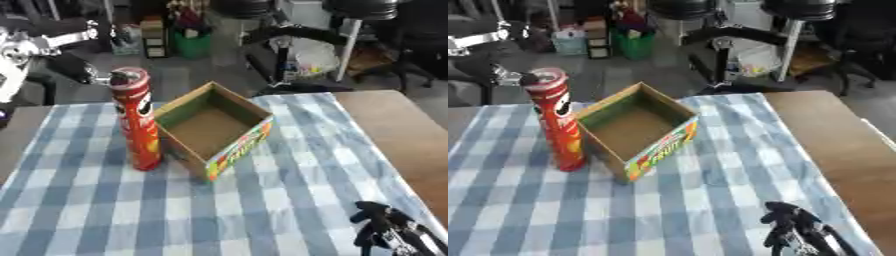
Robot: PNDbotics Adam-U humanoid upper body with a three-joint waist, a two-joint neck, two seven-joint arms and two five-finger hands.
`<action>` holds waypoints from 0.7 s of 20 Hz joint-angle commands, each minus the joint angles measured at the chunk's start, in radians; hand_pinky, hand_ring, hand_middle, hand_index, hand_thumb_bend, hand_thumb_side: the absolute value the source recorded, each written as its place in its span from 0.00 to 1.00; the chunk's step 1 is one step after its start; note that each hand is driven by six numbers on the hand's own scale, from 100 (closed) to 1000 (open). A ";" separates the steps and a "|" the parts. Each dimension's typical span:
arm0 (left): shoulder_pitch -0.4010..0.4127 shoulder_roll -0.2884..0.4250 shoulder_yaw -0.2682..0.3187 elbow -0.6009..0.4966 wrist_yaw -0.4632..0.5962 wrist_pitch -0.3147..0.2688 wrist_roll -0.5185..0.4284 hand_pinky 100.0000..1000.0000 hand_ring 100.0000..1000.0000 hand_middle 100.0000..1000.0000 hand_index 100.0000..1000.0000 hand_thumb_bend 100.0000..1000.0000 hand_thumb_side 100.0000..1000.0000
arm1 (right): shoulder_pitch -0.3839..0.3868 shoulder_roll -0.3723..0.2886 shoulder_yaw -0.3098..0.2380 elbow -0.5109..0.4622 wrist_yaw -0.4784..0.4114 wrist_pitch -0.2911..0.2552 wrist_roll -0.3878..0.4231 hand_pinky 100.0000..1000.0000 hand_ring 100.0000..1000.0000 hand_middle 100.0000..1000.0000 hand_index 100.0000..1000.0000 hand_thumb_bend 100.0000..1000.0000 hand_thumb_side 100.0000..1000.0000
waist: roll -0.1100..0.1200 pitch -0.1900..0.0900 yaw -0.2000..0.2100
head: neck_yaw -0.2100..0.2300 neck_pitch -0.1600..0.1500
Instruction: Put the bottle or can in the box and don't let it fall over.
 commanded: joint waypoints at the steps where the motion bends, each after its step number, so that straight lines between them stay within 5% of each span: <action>1: -0.016 0.002 -0.006 0.002 -0.041 -0.167 -0.123 0.80 0.88 0.87 0.90 0.48 0.68 | -0.012 -0.008 0.002 -0.012 -0.010 -0.001 0.003 0.30 0.44 0.59 0.79 0.00 0.55 | 0.000 -0.004 -0.004 | -0.002 -0.017; 14: 0.009 -0.036 -0.013 0.045 -0.217 -0.190 -0.025 0.80 0.87 0.88 0.91 0.46 0.64 | -0.018 -0.005 0.001 -0.015 -0.012 -0.001 0.003 0.30 0.44 0.60 0.79 0.00 0.55 | -0.003 0.004 -0.012 | -0.016 -0.043</action>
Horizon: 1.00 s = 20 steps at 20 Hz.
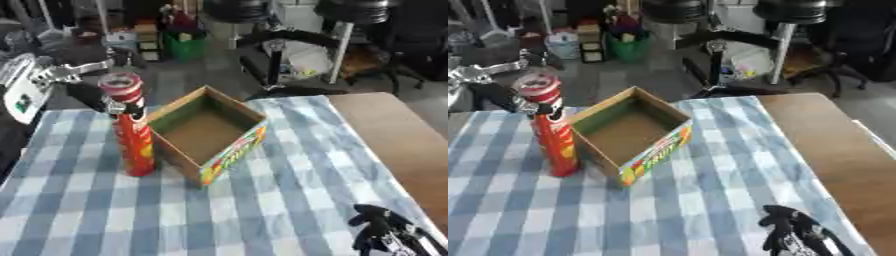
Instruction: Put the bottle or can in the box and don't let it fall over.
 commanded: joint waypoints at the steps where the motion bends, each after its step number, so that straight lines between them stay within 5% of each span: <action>1: -0.011 0.010 -0.007 0.007 -0.034 -0.122 -0.107 0.80 0.86 0.87 0.91 0.46 0.64 | -0.013 -0.005 0.001 -0.015 -0.008 -0.001 0.002 0.30 0.44 0.60 0.79 0.00 0.55 | -0.001 -0.005 -0.001 | -0.006 -0.017; 5: -0.008 0.006 -0.007 0.023 -0.042 -0.142 -0.146 0.70 0.77 0.80 0.88 0.44 0.65 | -0.013 -0.005 0.001 -0.015 -0.008 -0.001 0.002 0.30 0.44 0.60 0.79 0.00 0.55 | -0.001 -0.004 -0.001 | -0.009 -0.019; 7: -0.008 0.007 -0.004 0.026 -0.034 -0.144 -0.159 0.59 0.67 0.74 0.86 0.34 0.63 | -0.013 -0.005 0.001 -0.015 -0.008 -0.001 0.001 0.30 0.44 0.60 0.79 0.00 0.55 | -0.001 -0.004 -0.001 | -0.010 -0.019; 9: -0.008 0.008 -0.001 0.026 -0.020 -0.139 -0.163 0.43 0.54 0.66 0.82 0.11 0.52 | -0.013 -0.005 0.000 -0.015 -0.008 -0.002 0.000 0.30 0.44 0.60 0.79 0.00 0.55 | -0.001 -0.005 -0.001 | -0.012 -0.019; 10: -0.008 0.010 -0.001 0.025 -0.012 -0.136 -0.164 0.36 0.48 0.61 0.80 0.00 0.36 | -0.013 -0.005 0.000 -0.015 -0.008 -0.002 0.000 0.30 0.44 0.60 0.79 0.00 0.55 | -0.001 -0.005 -0.001 | -0.012 -0.019; 12: -0.009 0.014 -0.001 0.023 0.007 -0.136 -0.171 0.27 0.42 0.55 0.78 0.00 0.12 | -0.013 -0.006 0.000 -0.015 -0.008 -0.001 0.000 0.30 0.44 0.60 0.79 0.00 0.55 | -0.001 -0.005 -0.001 | -0.013 -0.018; 13: -0.010 0.016 -0.002 0.023 0.019 -0.138 -0.180 0.23 0.40 0.53 0.77 0.00 0.09 | -0.013 -0.006 0.000 -0.014 -0.008 -0.001 0.000 0.30 0.44 0.60 0.79 0.00 0.55 | -0.001 -0.005 -0.001 | -0.013 -0.018; 20: -0.024 0.056 -0.001 0.003 0.148 -0.195 -0.308 0.00 0.22 0.33 0.65 0.00 0.22 | -0.013 -0.008 0.000 -0.013 -0.008 0.000 -0.002 0.30 0.44 0.60 0.79 0.00 0.56 | 0.001 -0.008 0.000 | -0.014 -0.012</action>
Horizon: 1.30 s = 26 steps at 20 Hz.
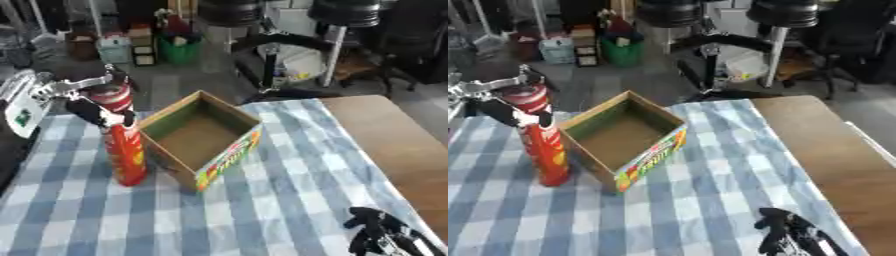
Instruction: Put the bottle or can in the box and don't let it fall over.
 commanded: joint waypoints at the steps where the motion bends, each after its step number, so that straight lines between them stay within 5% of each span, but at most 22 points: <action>1: -0.026 0.061 0.002 -0.028 0.068 -0.247 -0.285 0.00 0.20 0.31 0.63 0.00 0.23 | -0.006 -0.009 -0.001 -0.012 -0.008 0.000 -0.002 0.30 0.44 0.60 0.79 0.00 0.56 | 0.001 -0.011 0.001 | -0.004 -0.004; 7: -0.059 0.130 0.033 -0.085 0.199 -0.232 -0.351 0.00 0.15 0.26 0.59 0.00 0.24 | -0.004 -0.014 -0.005 -0.010 -0.008 -0.001 -0.007 0.30 0.44 0.60 0.79 0.00 0.56 | 0.005 -0.017 0.005 | -0.003 0.007; 12: -0.081 0.159 0.059 -0.141 0.237 -0.176 -0.289 0.00 0.14 0.25 0.59 0.00 0.24 | -0.002 -0.017 -0.006 -0.010 -0.011 -0.001 -0.009 0.30 0.44 0.60 0.79 0.00 0.56 | 0.006 -0.022 0.006 | -0.002 0.011; 20: -0.088 0.112 0.048 -0.173 0.147 -0.144 -0.015 0.00 0.14 0.25 0.59 0.00 0.18 | -0.009 -0.018 -0.001 -0.011 -0.019 -0.001 -0.005 0.30 0.44 0.60 0.79 0.00 0.55 | 0.004 -0.021 -0.008 | -0.002 0.006; 21: -0.087 0.102 0.043 -0.173 0.122 -0.145 0.027 0.00 0.14 0.25 0.59 0.00 0.09 | -0.011 -0.018 0.000 -0.011 -0.020 0.000 -0.004 0.30 0.44 0.60 0.79 0.00 0.56 | 0.004 -0.020 -0.011 | -0.003 0.004; 22: -0.086 0.092 0.038 -0.171 0.096 -0.144 0.069 0.00 0.14 0.25 0.59 0.00 0.17 | -0.013 -0.017 0.001 -0.011 -0.021 0.000 -0.003 0.30 0.44 0.60 0.79 0.00 0.56 | 0.003 -0.019 -0.015 | -0.003 0.002; 26: -0.083 0.051 0.020 -0.152 -0.010 -0.138 0.222 0.00 0.14 0.24 0.59 0.00 0.17 | -0.027 -0.015 0.009 -0.011 -0.029 0.001 0.004 0.30 0.44 0.60 0.79 0.00 0.56 | 0.002 -0.010 -0.035 | -0.011 -0.028</action>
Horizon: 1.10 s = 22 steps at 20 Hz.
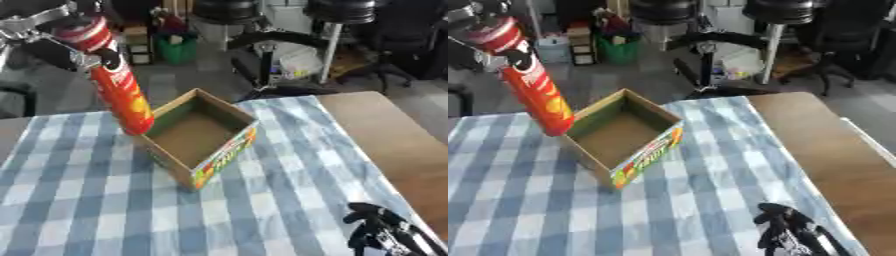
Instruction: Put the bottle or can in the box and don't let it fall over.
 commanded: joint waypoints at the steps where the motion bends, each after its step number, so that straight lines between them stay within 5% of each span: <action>1: -0.019 -0.010 -0.006 0.006 -0.075 -0.018 0.095 0.00 0.14 0.24 0.58 0.00 0.17 | -0.018 -0.014 0.005 -0.012 -0.012 0.001 0.006 0.30 0.44 0.60 0.79 0.00 0.56 | -0.001 -0.003 -0.010 | -0.007 -0.033; 7: -0.023 -0.040 -0.011 0.041 -0.148 -0.008 0.245 0.00 0.14 0.23 0.58 0.00 0.18 | -0.039 -0.013 0.012 -0.008 -0.024 0.004 0.012 0.30 0.44 0.60 0.79 0.00 0.56 | 0.002 0.008 -0.037 | -0.021 -0.066; 18: -0.015 -0.081 -0.011 0.094 -0.258 -0.007 0.309 0.00 0.14 0.24 0.59 0.00 0.17 | -0.089 -0.004 0.034 -0.004 -0.043 0.009 0.034 0.30 0.44 0.60 0.79 0.00 0.56 | 0.006 0.043 -0.099 | -0.037 -0.128; 20: -0.010 -0.087 -0.013 0.106 -0.279 -0.011 0.302 0.00 0.17 0.27 0.62 0.00 0.11 | -0.094 -0.003 0.035 -0.003 -0.045 0.009 0.037 0.30 0.44 0.60 0.79 0.00 0.56 | 0.007 0.047 -0.104 | -0.037 -0.130; 22: -0.003 -0.093 -0.023 0.122 -0.306 -0.029 0.261 0.01 0.34 0.43 0.77 0.00 0.00 | -0.097 -0.002 0.035 -0.002 -0.045 0.010 0.038 0.30 0.44 0.60 0.79 0.00 0.56 | 0.008 0.049 -0.106 | -0.035 -0.128</action>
